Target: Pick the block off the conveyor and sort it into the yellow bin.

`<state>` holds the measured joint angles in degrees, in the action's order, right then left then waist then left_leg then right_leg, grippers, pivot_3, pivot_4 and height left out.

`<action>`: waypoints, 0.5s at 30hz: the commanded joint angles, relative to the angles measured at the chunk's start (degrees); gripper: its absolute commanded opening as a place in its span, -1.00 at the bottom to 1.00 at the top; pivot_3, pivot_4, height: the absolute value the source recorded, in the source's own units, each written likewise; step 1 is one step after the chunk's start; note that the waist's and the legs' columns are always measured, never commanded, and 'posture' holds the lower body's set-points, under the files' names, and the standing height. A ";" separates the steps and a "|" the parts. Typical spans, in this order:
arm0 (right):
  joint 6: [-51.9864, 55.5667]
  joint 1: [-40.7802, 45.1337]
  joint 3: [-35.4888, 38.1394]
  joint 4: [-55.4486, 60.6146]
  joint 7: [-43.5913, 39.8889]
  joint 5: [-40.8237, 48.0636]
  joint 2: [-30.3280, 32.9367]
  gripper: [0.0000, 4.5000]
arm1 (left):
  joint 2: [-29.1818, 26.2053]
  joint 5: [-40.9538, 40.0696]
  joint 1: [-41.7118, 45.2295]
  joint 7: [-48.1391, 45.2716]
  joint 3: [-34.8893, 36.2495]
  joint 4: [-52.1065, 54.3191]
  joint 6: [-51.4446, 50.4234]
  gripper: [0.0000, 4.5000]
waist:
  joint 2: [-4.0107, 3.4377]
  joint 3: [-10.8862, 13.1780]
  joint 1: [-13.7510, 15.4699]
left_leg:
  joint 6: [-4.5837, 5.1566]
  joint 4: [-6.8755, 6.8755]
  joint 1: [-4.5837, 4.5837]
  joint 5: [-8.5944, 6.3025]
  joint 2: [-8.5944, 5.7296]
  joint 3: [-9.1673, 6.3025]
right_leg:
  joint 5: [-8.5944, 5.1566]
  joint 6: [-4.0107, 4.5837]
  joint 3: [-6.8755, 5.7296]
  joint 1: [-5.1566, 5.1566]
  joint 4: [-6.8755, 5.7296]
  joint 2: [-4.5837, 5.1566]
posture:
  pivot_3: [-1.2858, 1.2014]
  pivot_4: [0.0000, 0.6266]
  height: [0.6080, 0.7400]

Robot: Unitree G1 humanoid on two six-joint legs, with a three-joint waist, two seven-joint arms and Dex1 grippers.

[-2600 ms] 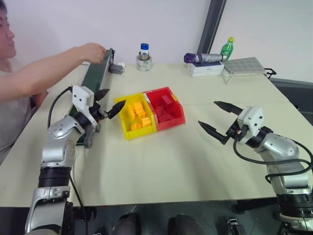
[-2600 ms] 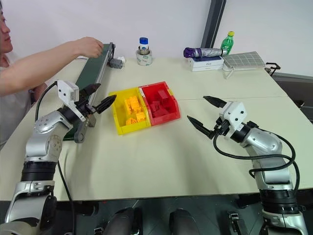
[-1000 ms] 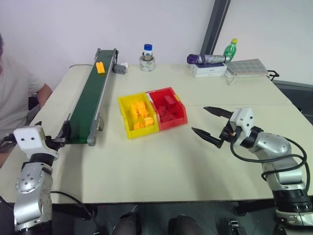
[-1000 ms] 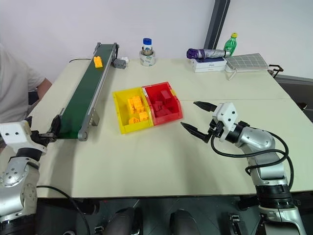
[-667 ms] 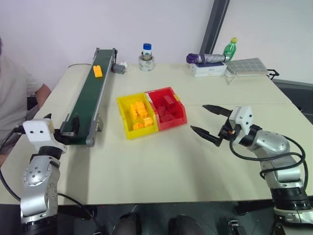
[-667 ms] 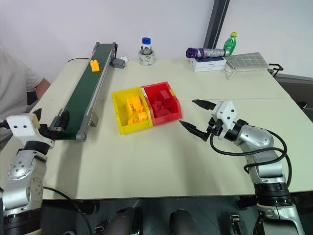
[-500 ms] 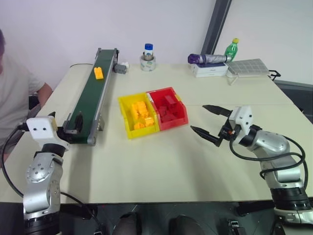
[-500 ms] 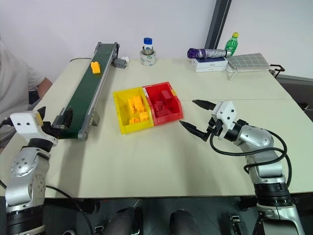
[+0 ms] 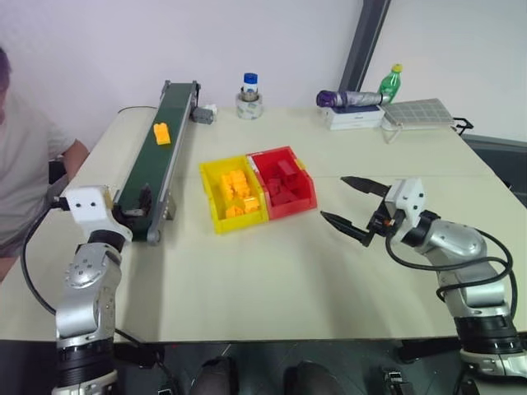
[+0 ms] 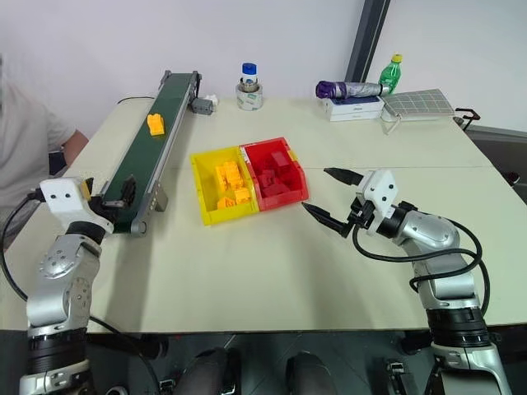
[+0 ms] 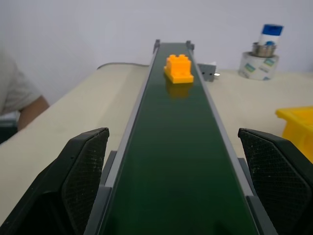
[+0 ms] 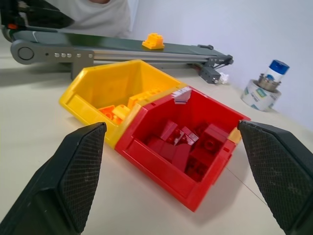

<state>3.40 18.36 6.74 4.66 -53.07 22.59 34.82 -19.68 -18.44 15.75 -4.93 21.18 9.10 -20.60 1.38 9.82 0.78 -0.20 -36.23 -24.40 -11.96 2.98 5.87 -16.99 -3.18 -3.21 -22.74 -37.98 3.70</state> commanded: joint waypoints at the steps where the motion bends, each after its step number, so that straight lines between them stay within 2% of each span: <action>1: -0.51 -0.28 0.26 1.78 0.20 0.17 0.00 1.00 | -1.45 1.00 6.05 2.97 -1.38 1.10 -6.00 0.98 | 0.00 0.00 -0.01 | 0.00 -0.03 0.00 0.00 -0.01 0.00 | 0.00 0.00 0.00 0.03 0.00 0.00 | 0.03 -0.52 1.00; 7: -0.22 0.41 -0.58 1.96 0.75 0.00 -0.47 1.00 | -3.67 4.19 17.44 5.83 -2.07 -9.66 -10.09 0.98 | 0.03 0.02 -0.24 | 0.02 -0.03 0.01 0.02 -0.02 0.02 | 0.04 -0.09 0.01 0.02 0.00 -0.06 | 0.03 -0.52 1.00; 12: -0.09 0.87 -1.34 2.38 1.18 -0.21 -0.89 1.00 | -3.07 2.39 29.59 3.88 -0.55 -26.85 -6.84 0.98 | 0.06 0.04 -0.13 | 0.00 0.01 -0.01 0.03 0.00 0.00 | 0.05 -0.13 -0.04 -0.03 -0.02 -0.15 | 0.03 -0.52 1.00; 15: 0.08 0.26 -0.87 2.69 1.58 0.00 -0.66 1.00 | -4.43 5.07 33.51 1.90 -3.36 -35.10 -4.26 0.98 | 0.07 0.04 -0.14 | 0.02 0.01 -0.03 0.02 -0.05 0.05 | 0.07 -0.20 -0.03 -0.03 0.00 -0.10 | 0.03 -0.52 1.00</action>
<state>3.56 18.47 4.73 4.88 -51.95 22.03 33.98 -22.94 -14.64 47.78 -2.16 18.64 -23.98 -27.01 1.45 9.86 0.64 -0.17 -36.22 -24.44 -11.94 2.92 5.94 -16.91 -3.40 -3.24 -22.77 -37.96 3.60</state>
